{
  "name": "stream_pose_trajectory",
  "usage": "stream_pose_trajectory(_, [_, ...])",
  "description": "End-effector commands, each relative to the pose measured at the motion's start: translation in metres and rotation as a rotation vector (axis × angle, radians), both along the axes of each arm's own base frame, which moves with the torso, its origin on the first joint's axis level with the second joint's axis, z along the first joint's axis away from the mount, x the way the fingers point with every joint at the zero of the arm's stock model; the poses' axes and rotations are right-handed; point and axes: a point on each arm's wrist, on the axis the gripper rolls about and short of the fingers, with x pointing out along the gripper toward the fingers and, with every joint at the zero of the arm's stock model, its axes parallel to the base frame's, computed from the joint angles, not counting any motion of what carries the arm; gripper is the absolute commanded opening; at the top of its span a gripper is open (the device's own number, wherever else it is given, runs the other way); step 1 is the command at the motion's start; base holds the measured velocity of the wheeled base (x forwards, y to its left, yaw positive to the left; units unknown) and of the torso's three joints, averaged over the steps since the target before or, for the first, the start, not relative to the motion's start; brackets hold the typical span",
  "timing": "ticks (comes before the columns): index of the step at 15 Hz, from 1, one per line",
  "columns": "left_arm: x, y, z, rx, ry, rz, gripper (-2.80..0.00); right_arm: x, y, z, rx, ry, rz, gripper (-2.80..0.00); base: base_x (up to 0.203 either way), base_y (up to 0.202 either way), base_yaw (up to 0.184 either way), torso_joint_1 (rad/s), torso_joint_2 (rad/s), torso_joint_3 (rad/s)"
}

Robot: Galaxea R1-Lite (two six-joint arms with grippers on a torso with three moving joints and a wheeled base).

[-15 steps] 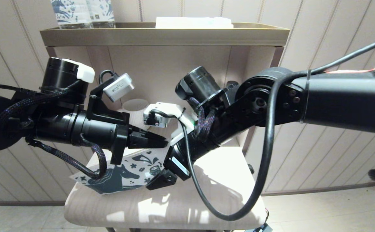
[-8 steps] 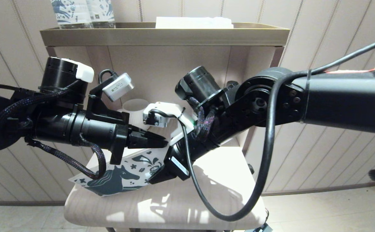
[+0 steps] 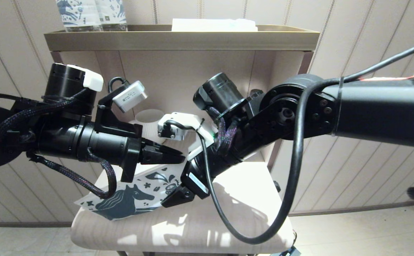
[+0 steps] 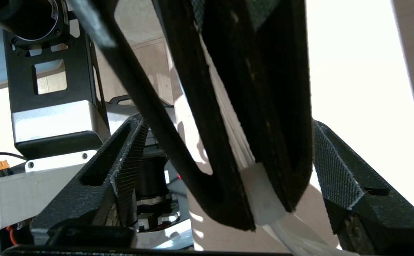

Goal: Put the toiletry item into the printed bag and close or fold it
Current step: Hand it to the other hand

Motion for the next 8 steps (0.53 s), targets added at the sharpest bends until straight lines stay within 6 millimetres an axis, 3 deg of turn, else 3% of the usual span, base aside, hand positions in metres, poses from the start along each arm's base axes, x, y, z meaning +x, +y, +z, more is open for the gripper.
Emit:
stream_pose_trajectory(1, [-0.0002, 0.0, 0.0001, -0.002, 0.0, -0.005, -2.8, -0.0004, -0.0001, 0.0004, 0.001, 0.0, 0.004, 0.0, 0.0, 0.0, 0.0, 0.0, 0.0, 0.0])
stream_pose_trajectory(8, [0.0002, -0.0001, -0.0004, -0.001, 0.001, -0.005, -2.8, -0.0006, -0.0002, 0.0012, 0.005, -0.001, 0.002, 0.0, 0.0, 0.0, 0.0, 0.0, 0.0, 0.0])
